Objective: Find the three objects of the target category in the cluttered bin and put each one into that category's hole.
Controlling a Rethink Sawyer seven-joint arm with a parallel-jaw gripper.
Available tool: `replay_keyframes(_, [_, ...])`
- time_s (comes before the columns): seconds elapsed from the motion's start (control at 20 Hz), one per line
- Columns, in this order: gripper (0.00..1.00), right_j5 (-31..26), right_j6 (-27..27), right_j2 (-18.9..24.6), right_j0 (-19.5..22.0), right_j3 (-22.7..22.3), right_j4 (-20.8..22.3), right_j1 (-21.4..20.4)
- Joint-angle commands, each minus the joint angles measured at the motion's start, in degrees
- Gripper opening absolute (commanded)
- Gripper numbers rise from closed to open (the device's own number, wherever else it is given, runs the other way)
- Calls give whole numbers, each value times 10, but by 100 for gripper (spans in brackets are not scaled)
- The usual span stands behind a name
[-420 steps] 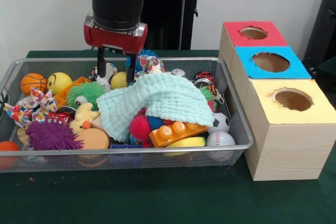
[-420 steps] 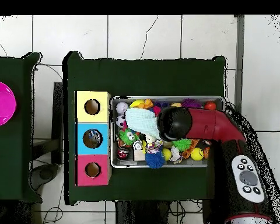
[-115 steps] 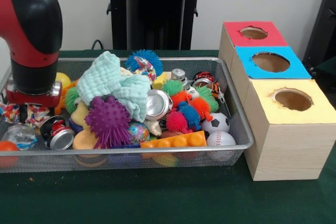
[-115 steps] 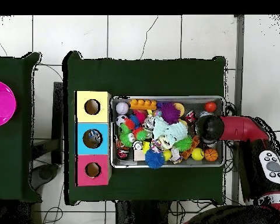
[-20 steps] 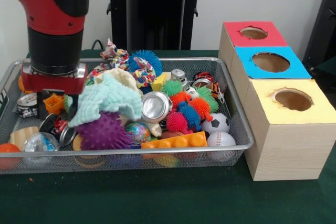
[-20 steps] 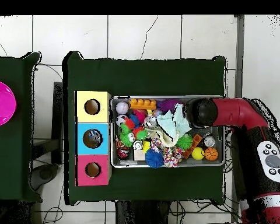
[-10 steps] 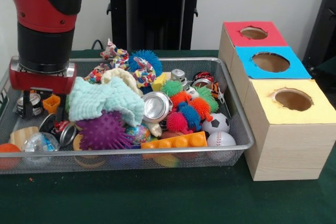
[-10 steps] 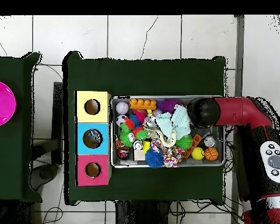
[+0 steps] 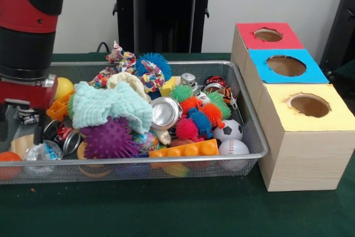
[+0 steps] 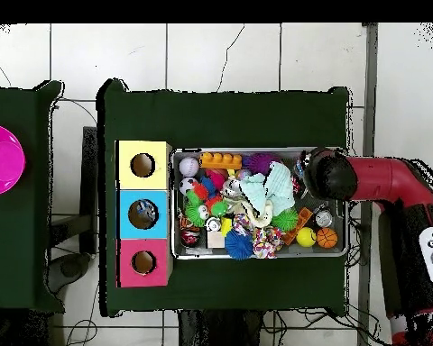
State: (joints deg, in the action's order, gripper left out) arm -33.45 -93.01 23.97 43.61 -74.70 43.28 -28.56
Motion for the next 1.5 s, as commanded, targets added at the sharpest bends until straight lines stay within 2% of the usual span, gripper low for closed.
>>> replay_keyframes(0.05, [100,44,115,33,14,-26,55,33])
replay_keyframes(0.25, [100,70,110,33,20,-33,51,40])
replay_keyframes(0.45, [100,60,112,38,24,-31,31,55])
replay_keyframes(0.6, [100,44,109,39,21,-36,18,51])
replay_keyframes(0.8, [100,-26,99,37,13,-40,-23,42])
replay_keyframes(0.95, [100,-43,91,34,5,-41,-34,35])
replay_keyframes(1.25, [100,-59,85,30,-6,-37,-43,30])
replay_keyframes(1.5, [100,-59,75,29,-7,-51,-54,21])
